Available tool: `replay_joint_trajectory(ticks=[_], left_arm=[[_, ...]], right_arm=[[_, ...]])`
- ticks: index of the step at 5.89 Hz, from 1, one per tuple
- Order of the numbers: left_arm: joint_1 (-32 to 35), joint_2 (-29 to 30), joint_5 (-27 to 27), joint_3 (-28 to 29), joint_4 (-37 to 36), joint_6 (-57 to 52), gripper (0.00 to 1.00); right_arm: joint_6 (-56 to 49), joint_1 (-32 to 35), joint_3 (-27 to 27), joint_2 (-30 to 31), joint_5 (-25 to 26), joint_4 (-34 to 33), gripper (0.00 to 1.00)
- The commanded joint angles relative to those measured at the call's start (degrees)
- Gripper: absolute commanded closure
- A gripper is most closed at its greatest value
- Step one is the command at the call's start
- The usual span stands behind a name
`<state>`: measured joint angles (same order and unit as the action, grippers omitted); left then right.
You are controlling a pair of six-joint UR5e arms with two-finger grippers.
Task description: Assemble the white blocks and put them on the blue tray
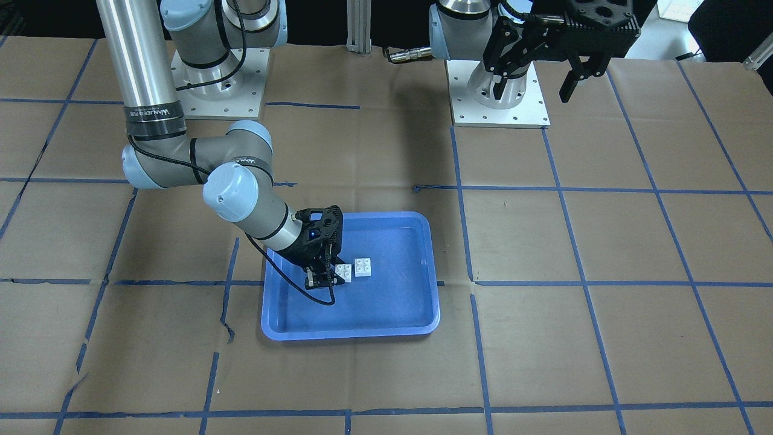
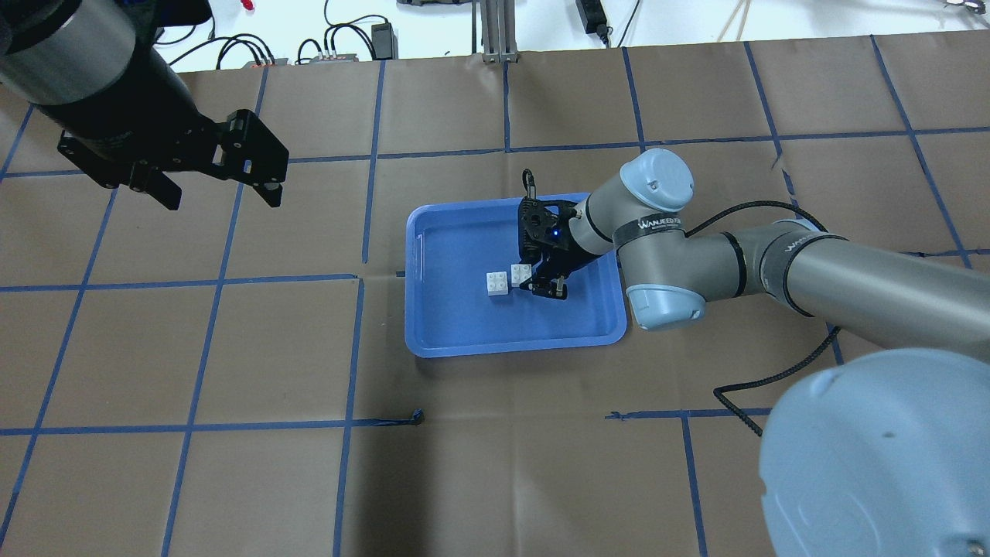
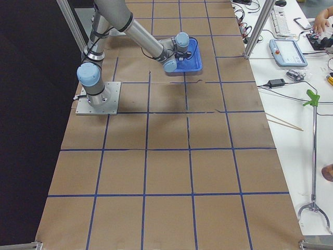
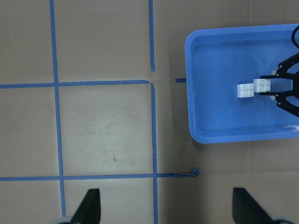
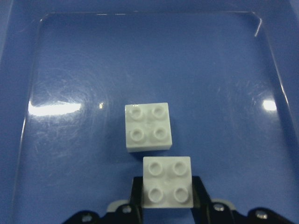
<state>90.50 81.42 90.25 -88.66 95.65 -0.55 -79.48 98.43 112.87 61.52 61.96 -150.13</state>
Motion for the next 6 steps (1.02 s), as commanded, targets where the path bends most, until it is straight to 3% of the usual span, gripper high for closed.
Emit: replay_joint_trajectory(ticks=[1,6], left_arm=[[-0.3,-0.1,0.2,-0.1,0.0,-0.1,0.01],[-0.9,-0.4,0.2,0.0,0.1,-0.1,0.01]], right_arm=[[0.2,0.0,-0.1,0.0,0.0,-0.1,0.77],[0.4,0.9,0.0,0.4,-0.4,-0.1,0.77]])
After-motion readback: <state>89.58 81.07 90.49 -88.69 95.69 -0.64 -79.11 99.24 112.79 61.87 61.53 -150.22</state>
